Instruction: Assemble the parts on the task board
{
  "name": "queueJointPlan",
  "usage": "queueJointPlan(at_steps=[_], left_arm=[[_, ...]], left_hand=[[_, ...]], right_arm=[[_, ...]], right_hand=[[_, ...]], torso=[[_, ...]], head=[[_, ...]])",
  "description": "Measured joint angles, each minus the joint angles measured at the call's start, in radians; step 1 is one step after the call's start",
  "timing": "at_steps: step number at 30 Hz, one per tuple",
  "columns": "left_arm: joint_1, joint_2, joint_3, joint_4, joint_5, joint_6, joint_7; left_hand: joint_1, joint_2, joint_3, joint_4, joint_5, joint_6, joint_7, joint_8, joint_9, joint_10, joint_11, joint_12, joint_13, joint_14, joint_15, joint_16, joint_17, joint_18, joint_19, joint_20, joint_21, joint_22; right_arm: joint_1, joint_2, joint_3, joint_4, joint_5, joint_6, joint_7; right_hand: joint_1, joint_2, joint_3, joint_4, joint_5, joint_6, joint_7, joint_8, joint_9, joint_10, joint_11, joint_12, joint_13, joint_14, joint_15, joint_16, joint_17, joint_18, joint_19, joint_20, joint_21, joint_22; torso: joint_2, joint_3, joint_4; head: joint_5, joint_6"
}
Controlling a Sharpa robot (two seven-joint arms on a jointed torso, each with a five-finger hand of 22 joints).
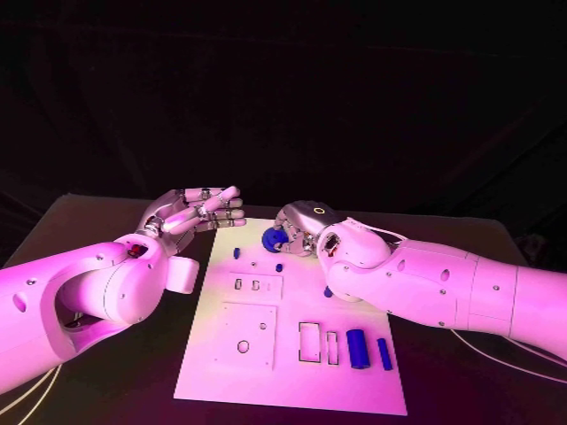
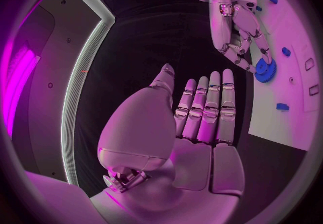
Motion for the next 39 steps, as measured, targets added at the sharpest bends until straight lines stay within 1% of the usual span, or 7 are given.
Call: queueJointPlan(at_steps=[5,8,12,15,29,33,39], left_arm=[[0.000,0.000,0.000,0.000,0.000,0.000,0.000],[0.000,0.000,0.000,0.000,0.000,0.001,0.000],[0.000,0.001,0.000,-0.001,0.000,0.001,-0.001],[0.000,0.001,0.000,-0.001,0.000,0.001,-0.001],[0.000,0.001,0.000,-0.001,0.001,0.001,-0.001],[0.000,0.000,0.000,-0.002,0.001,0.001,-0.001],[0.000,-0.007,0.000,-0.001,0.001,0.001,-0.002]], left_hand=[[0.000,0.000,0.000,0.000,0.000,0.000,0.000,0.000,0.000,0.000,0.000,0.000,0.000,0.000,0.000,0.000,0.000,0.000,0.000,0.000,0.000,0.000],[0.000,0.000,0.000,0.000,0.000,0.000,0.000,0.000,0.000,0.000,0.000,0.000,0.000,0.000,0.000,0.000,0.000,0.000,0.000,0.000,0.000,0.000],[0.000,0.000,0.000,0.000,0.000,0.000,0.000,0.000,0.000,0.000,0.000,0.000,0.000,0.000,0.000,0.000,0.000,0.000,0.000,0.000,0.000,0.000],[0.000,0.000,0.000,0.000,0.000,0.000,0.000,0.000,0.000,0.000,0.000,0.000,0.000,0.000,0.000,0.000,0.000,0.000,0.000,0.000,0.000,0.000],[-0.004,0.004,0.000,0.000,0.000,0.000,0.000,0.000,0.000,0.000,0.000,0.000,0.000,0.000,0.000,-0.005,0.001,0.000,0.000,0.000,0.000,-0.001],[-0.004,0.004,0.000,0.000,0.000,0.000,0.000,0.000,0.000,0.000,0.000,0.000,0.000,0.000,0.000,-0.005,0.001,0.000,0.000,0.000,0.000,-0.001],[0.000,0.008,0.000,0.000,0.000,0.000,0.000,0.000,0.000,0.000,0.000,0.000,0.000,0.000,0.000,-0.005,0.001,0.000,0.000,0.000,0.000,-0.001]], right_arm=[[-0.001,0.005,0.000,-0.010,0.000,0.006,0.000],[-0.001,0.009,0.000,-0.018,0.001,0.007,0.000],[-0.002,0.015,-0.001,-0.028,0.003,0.008,0.000],[-0.002,0.018,-0.001,-0.035,0.006,0.008,0.000],[-0.002,0.011,-0.001,-0.033,0.033,0.021,0.013],[-0.001,-0.031,0.000,0.005,0.043,0.013,0.021],[0.011,-0.188,0.007,0.100,0.127,-0.023,0.091]], right_hand=[[-0.018,-0.008,0.008,0.008,-0.014,0.004,-0.004,-0.009,0.000,-0.006,0.006,-0.008,-0.005,0.000,0.000,0.000,0.000,0.000,0.000,0.000,0.000,0.000],[-0.029,-0.014,0.012,0.012,-0.048,0.006,-0.006,-0.027,-0.004,-0.021,0.016,-0.031,-0.024,0.000,0.000,0.000,0.000,0.000,0.000,0.000,-0.008,0.000],[-0.059,-0.015,0.017,0.017,-0.080,-0.031,0.008,-0.055,-0.013,-0.054,0.026,-0.067,-0.059,0.001,0.008,0.000,0.000,0.000,0.000,0.000,-0.016,0.000],[-0.076,-0.032,0.006,0.029,-0.104,-0.064,0.018,-0.079,-0.021,-0.070,0.034,-0.086,-0.077,-0.002,0.013,-0.004,0.000,0.000,0.000,0.008,-0.019,0.000],[-0.096,-0.041,0.006,0.054,-0.087,-0.065,0.019,-0.086,-0.018,-0.073,0.038,-0.084,-0.070,-0.002,0.020,-0.004,0.000,0.000,0.000,0.015,-0.020,0.000],[-0.096,-0.041,0.006,0.054,-0.078,-0.053,0.015,-0.086,-0.015,-0.056,0.035,-0.064,-0.056,-0.002,0.020,-0.004,0.000,0.000,0.000,0.015,-0.020,0.000],[-0.063,-0.026,0.035,0.026,-0.073,-0.040,0.015,-0.086,-0.012,-0.046,0.032,-0.053,-0.041,-0.002,0.020,-0.004,0.000,0.000,0.000,0.015,-0.031,-0.001]], torso=[[0.000,0.0001,-0.0008],[0.000,0.0001,-0.0011],[0.000,0.0003,-0.0011],[0.000,0.0004,-0.0010],[0.000,0.0003,-0.0001],[0.000,0.0004,0.0001],[-0.002,-0.0007,-0.0023]], head=[[0.001,0.001],[0.001,0.001],[-0.001,0.001],[-0.002,0.001],[-0.001,0.002],[-0.001,0.004],[-0.006,0.005]])
